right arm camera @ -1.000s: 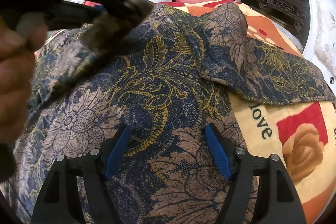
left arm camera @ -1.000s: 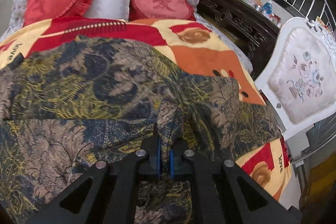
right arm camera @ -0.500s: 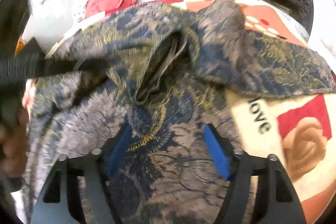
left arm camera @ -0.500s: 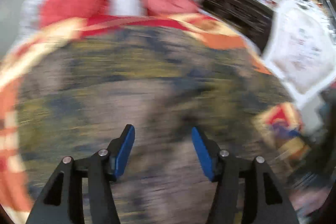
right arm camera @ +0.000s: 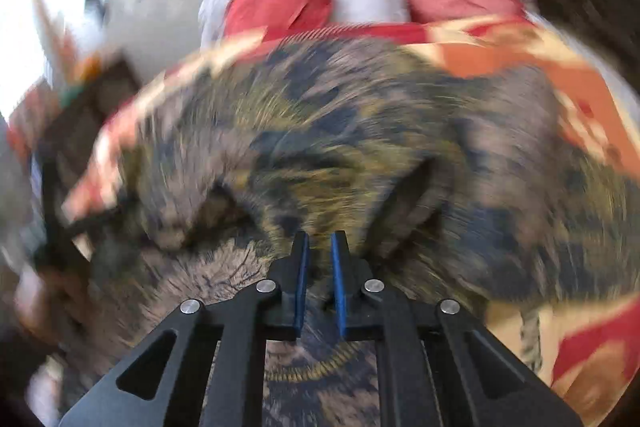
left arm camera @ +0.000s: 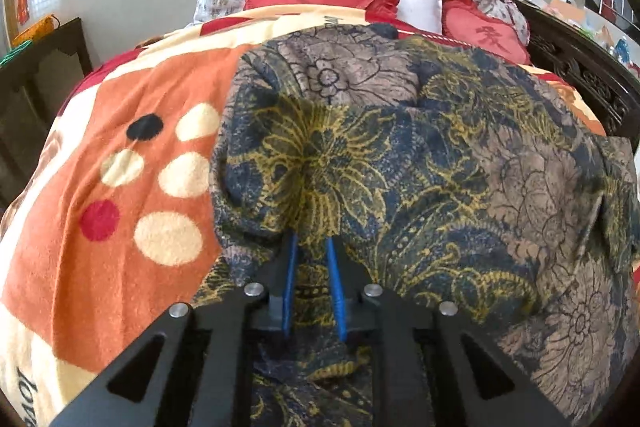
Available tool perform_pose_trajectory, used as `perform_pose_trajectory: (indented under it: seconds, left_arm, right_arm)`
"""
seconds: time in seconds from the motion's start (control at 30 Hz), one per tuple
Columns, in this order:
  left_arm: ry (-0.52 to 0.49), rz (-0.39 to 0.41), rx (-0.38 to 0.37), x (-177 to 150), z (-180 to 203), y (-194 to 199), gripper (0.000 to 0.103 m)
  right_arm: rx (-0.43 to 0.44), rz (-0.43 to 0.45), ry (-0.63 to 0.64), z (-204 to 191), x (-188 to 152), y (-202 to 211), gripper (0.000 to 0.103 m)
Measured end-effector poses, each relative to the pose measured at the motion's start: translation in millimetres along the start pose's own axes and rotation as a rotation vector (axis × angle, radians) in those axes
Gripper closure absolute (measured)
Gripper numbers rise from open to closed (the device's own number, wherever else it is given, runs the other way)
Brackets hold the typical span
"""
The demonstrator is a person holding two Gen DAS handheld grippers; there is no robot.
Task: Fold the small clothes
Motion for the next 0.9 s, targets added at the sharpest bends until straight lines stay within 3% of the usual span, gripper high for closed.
perform_pose_trajectory:
  seconds: [0.07,0.27,0.43,0.47,0.5,0.53,0.57,0.67,0.73,0.83,0.9]
  left_arm:
    - [0.012,-0.002,-0.009,-2,-2,-3,0.087]
    - [0.065,0.001,-0.055,1,-9,-3,0.087]
    - [0.058,0.0,-0.045,3,-9,-4,0.087]
    - [0.06,0.001,-0.047,3,-9,-4,0.087]
    - [0.064,0.0,-0.052,2,-10,-3,0.087]
    - [0.066,0.0,-0.054,3,-9,-4,0.087]
    - [0.07,-0.001,-0.058,3,-10,-4,0.087]
    - [0.079,-0.002,-0.066,3,-11,-5,0.087]
    - [0.081,-0.002,-0.068,4,-11,-5,0.087]
    - [0.083,-0.001,-0.069,4,-11,-5,0.087]
    - [0.083,-0.002,-0.07,3,-11,-5,0.087]
  right_arm:
    - [-0.028,0.022,-0.073,24,1,11,0.036]
    - [-0.005,-0.018,-0.043,28,14,-13,0.035]
    - [0.054,-0.08,-0.127,29,11,-43,0.035]
    - [0.059,-0.084,-0.146,31,10,-46,0.04]
    - [0.064,-0.087,-0.155,31,12,-46,0.059]
    - [0.066,-0.093,-0.137,30,16,-45,0.07]
    - [0.035,-0.085,-0.075,28,23,-41,0.075]
    - [-0.073,-0.069,0.14,24,50,-36,0.077]
    - [-0.139,-0.123,0.3,24,59,-45,0.078]
    - [-0.108,-0.303,0.381,32,45,-70,0.078]
    - [-0.112,-0.297,0.394,32,48,-67,0.078]
Point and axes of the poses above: each gripper's, at about its wrist camera, not at the fingertips, and y roughly against the way its jaws point, z to its right, x to its top, the point moved 7 cm from there along -y, roughly the way its jaws point, and after that the axes turned 4 degrees about z, right-handed, at the moved point
